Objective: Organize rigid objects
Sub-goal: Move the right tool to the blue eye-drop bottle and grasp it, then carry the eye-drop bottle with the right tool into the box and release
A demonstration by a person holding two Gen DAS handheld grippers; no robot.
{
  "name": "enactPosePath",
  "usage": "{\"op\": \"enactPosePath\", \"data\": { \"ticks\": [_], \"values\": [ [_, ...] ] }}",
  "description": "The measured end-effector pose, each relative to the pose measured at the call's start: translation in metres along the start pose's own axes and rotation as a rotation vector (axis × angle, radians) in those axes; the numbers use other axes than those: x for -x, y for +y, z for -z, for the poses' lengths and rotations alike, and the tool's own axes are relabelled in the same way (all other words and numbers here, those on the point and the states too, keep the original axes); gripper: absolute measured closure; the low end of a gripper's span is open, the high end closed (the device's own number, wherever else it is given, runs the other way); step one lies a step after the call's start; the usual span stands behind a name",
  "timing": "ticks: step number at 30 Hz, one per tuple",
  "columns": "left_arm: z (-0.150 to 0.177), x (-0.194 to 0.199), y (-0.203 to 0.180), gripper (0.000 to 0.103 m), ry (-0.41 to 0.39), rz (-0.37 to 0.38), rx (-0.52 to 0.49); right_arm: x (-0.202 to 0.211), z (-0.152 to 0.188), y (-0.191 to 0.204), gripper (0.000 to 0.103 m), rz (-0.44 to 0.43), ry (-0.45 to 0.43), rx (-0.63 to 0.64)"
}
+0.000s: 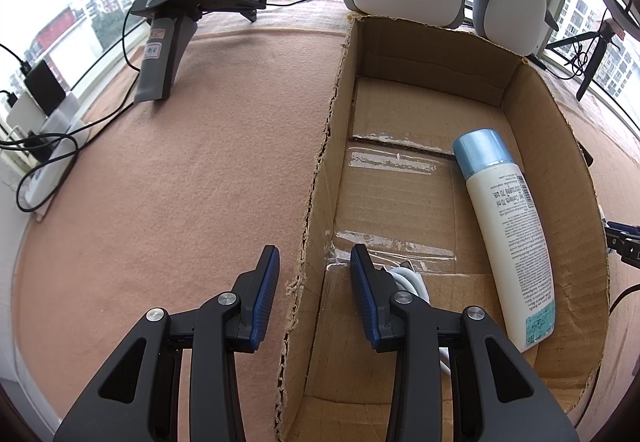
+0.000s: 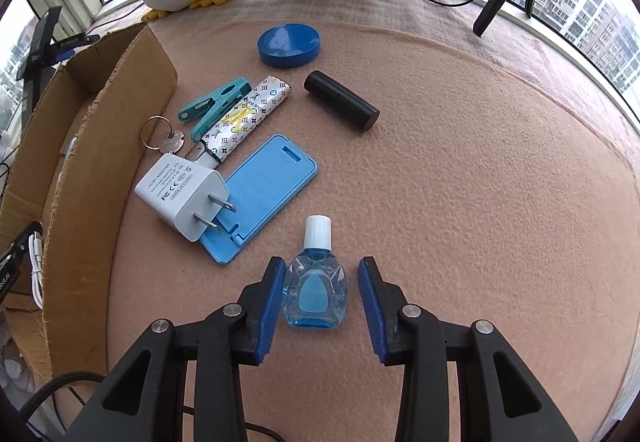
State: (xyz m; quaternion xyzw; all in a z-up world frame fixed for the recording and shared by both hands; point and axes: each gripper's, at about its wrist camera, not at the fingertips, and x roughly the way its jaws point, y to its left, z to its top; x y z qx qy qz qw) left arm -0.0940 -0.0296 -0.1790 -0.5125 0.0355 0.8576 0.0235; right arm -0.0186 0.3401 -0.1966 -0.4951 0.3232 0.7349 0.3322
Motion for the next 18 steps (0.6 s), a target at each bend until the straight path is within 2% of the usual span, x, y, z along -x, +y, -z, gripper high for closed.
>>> {"op": "enactPosePath", "data": {
  "ticks": [1, 10, 18],
  "values": [
    [0.000, 0.000, 0.000, 0.067, 0.000, 0.000, 0.000, 0.000, 0.000, 0.002, 0.075, 0.001, -0.001, 0.011],
    [0.000, 0.000, 0.000, 0.067, 0.000, 0.000, 0.000, 0.006, 0.001, -0.002, 0.076, -0.013, -0.016, -0.011],
    [0.000, 0.000, 0.000, 0.067, -0.001, -0.001, -0.002, 0.050, -0.008, 0.009, 0.076, -0.068, -0.110, -0.011]
  ]
}}
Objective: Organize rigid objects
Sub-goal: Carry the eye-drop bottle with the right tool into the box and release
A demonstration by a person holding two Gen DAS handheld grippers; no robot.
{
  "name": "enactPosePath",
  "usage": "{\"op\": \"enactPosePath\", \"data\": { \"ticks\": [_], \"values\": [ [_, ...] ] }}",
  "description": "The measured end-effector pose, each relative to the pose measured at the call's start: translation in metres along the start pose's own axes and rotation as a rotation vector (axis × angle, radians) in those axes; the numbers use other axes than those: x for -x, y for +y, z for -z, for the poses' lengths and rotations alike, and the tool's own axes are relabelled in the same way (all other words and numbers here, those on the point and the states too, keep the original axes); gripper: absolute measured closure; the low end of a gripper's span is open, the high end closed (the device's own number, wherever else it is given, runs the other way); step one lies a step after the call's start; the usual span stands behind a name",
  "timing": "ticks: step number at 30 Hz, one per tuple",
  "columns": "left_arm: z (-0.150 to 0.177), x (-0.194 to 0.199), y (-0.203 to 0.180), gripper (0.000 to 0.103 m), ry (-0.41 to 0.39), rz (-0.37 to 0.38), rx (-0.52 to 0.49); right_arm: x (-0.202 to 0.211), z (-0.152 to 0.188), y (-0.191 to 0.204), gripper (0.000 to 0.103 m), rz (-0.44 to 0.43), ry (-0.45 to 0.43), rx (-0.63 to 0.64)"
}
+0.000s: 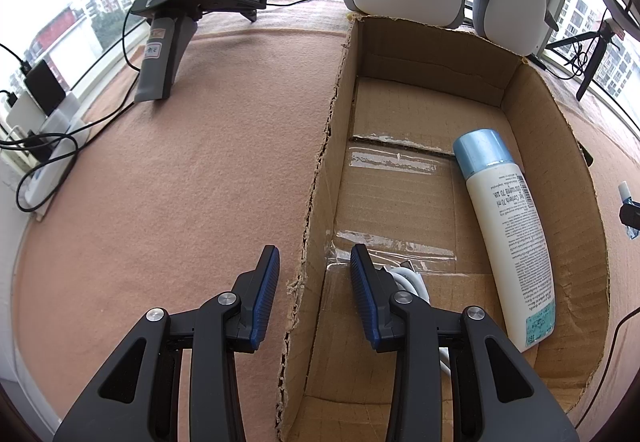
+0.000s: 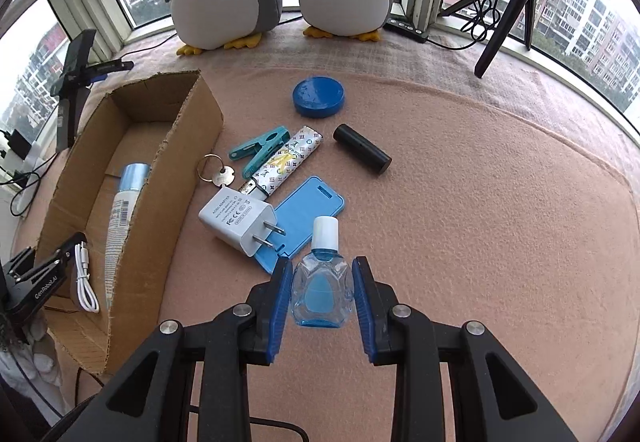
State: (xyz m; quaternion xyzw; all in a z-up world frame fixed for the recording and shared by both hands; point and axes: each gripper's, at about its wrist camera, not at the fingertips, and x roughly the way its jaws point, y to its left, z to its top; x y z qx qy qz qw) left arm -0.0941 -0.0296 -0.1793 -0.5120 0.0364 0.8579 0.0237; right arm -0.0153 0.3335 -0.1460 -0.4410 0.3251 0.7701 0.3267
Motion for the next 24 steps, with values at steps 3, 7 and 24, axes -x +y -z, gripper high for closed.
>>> {"op": "enactPosePath", "data": {
  "ticks": [3, 7, 24],
  "values": [
    [0.000, 0.000, 0.000, 0.067, 0.000, 0.001, 0.000, 0.019, -0.010, 0.017, 0.076, -0.032, -0.048, 0.023],
    [0.000, 0.000, 0.000, 0.067, 0.000, 0.001, 0.001, 0.035, -0.023, 0.044, 0.076, -0.086, -0.094, 0.063],
    [0.001, 0.000, 0.000, 0.067, 0.000, 0.003, 0.001, 0.010, -0.032, 0.150, 0.076, -0.250, -0.062, 0.183]
  ]
}}
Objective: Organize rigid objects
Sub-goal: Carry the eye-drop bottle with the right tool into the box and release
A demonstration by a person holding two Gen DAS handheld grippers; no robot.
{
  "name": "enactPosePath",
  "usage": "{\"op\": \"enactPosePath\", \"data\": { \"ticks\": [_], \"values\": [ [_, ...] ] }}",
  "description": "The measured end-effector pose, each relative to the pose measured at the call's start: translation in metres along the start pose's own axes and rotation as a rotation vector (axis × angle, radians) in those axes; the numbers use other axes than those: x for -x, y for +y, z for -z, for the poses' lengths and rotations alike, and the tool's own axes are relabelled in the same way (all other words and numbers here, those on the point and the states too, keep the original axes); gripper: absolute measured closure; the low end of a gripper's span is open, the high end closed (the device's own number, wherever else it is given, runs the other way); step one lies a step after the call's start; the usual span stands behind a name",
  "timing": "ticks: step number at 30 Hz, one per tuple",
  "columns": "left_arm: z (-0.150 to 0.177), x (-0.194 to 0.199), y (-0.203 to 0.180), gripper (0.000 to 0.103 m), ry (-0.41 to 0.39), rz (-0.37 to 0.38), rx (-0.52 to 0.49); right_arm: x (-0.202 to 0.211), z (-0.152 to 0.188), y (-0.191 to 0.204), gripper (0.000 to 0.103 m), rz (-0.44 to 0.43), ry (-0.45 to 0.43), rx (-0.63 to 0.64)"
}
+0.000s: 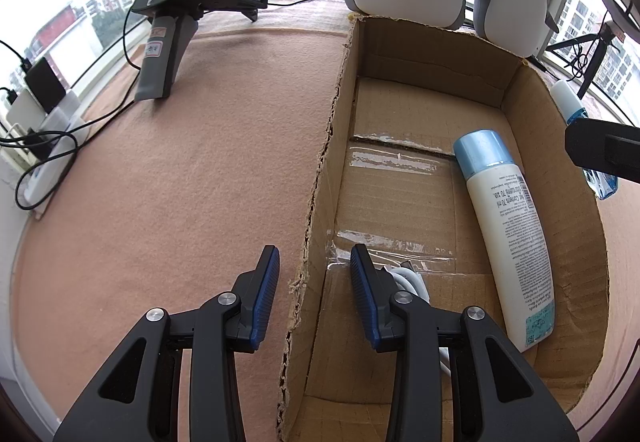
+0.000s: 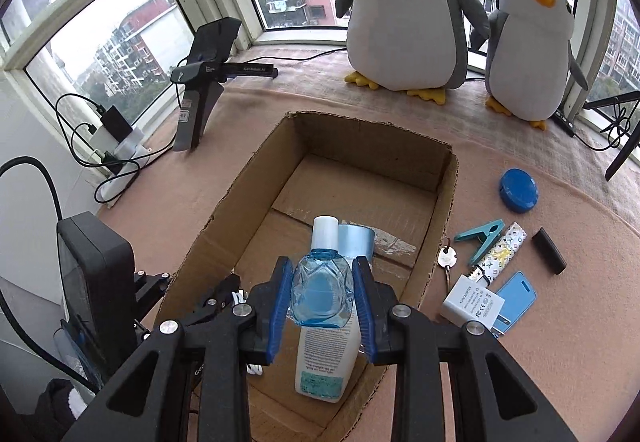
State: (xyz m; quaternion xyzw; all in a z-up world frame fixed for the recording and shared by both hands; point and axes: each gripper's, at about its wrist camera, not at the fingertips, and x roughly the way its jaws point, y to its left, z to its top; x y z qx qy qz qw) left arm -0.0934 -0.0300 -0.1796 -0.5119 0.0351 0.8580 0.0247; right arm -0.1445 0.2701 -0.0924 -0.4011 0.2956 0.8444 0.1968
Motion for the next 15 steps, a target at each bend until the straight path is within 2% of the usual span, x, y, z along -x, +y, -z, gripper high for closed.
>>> {"op": "enactPosePath", "data": {
  "ticks": [8, 9, 11, 13, 15],
  "values": [
    [0.000, 0.000, 0.000, 0.067, 0.000, 0.001, 0.000, -0.009, 0.000, 0.013, 0.075, -0.038, 0.017, 0.006],
    [0.000, 0.000, 0.000, 0.067, 0.000, 0.001, 0.000, -0.008, 0.000, 0.014, 0.073, -0.035, 0.013, 0.006],
    [0.000, 0.000, 0.000, 0.067, -0.001, 0.001, 0.000, -0.006, 0.000, 0.013, 0.051, -0.029, 0.002, -0.001],
    [0.000, 0.000, 0.000, 0.067, 0.000, 0.000, -0.001, -0.003, -0.001, 0.010, 0.046, -0.015, -0.011, -0.014],
    [0.000, 0.000, 0.000, 0.067, 0.000, 0.000, 0.000, -0.003, -0.002, 0.006, 0.046, -0.001, -0.011, -0.032]
  ]
}}
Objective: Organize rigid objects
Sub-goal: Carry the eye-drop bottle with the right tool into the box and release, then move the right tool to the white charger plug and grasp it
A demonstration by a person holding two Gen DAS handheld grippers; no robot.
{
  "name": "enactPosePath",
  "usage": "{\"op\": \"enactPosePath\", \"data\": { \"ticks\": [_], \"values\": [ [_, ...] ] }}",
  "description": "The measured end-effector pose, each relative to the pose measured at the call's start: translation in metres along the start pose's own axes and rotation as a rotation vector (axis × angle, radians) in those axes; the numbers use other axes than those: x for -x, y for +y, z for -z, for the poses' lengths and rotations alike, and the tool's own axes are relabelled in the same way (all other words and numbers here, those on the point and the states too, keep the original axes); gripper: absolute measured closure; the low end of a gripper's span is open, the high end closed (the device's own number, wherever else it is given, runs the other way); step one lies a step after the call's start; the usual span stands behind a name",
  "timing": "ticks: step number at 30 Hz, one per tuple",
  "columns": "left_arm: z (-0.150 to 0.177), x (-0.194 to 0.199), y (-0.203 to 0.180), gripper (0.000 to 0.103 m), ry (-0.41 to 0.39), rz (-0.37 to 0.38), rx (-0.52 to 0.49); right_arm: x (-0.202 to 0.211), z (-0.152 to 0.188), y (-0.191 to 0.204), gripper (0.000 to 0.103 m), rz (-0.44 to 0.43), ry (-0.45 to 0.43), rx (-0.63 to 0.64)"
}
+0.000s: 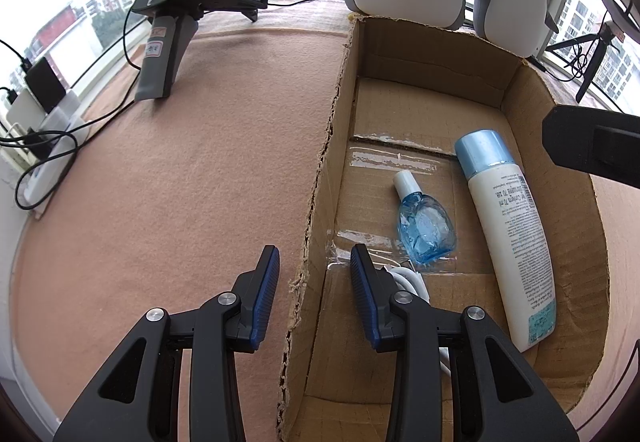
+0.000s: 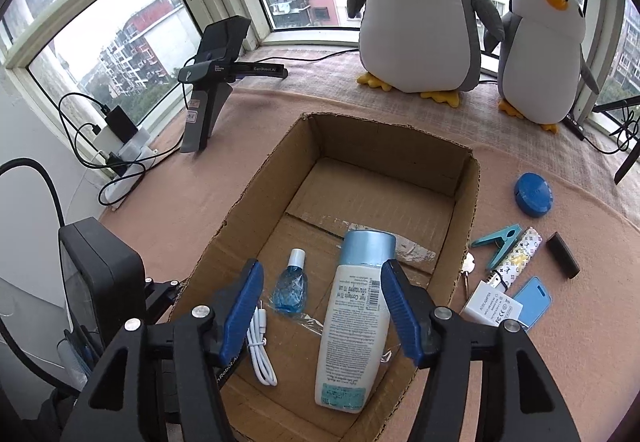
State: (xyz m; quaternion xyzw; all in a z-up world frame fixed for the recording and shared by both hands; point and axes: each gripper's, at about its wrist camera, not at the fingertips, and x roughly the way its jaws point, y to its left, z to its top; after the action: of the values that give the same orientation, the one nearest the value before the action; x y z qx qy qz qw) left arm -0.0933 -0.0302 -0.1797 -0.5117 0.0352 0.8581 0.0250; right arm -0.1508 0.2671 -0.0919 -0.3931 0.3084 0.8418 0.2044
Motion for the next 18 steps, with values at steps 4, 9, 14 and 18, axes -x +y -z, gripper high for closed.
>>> {"op": "enactPosePath", "data": {
  "ticks": [4, 9, 14, 18],
  "values": [
    [0.000, 0.000, 0.000, 0.067, 0.000, 0.000, 0.000, 0.002, 0.001, -0.011, 0.046, 0.005, 0.002, -0.027],
    [0.000, 0.000, 0.000, 0.067, 0.000, 0.001, 0.000, 0.010, 0.004, -0.030, 0.046, 0.011, -0.004, -0.073],
    [0.000, 0.000, 0.000, 0.067, -0.001, 0.000, -0.001, 0.017, 0.011, -0.065, 0.046, -0.007, 0.016, -0.149],
    [0.001, 0.000, 0.001, 0.067, -0.001, 0.000, -0.001, 0.024, 0.019, -0.092, 0.046, 0.025, 0.026, -0.187]
  ]
}}
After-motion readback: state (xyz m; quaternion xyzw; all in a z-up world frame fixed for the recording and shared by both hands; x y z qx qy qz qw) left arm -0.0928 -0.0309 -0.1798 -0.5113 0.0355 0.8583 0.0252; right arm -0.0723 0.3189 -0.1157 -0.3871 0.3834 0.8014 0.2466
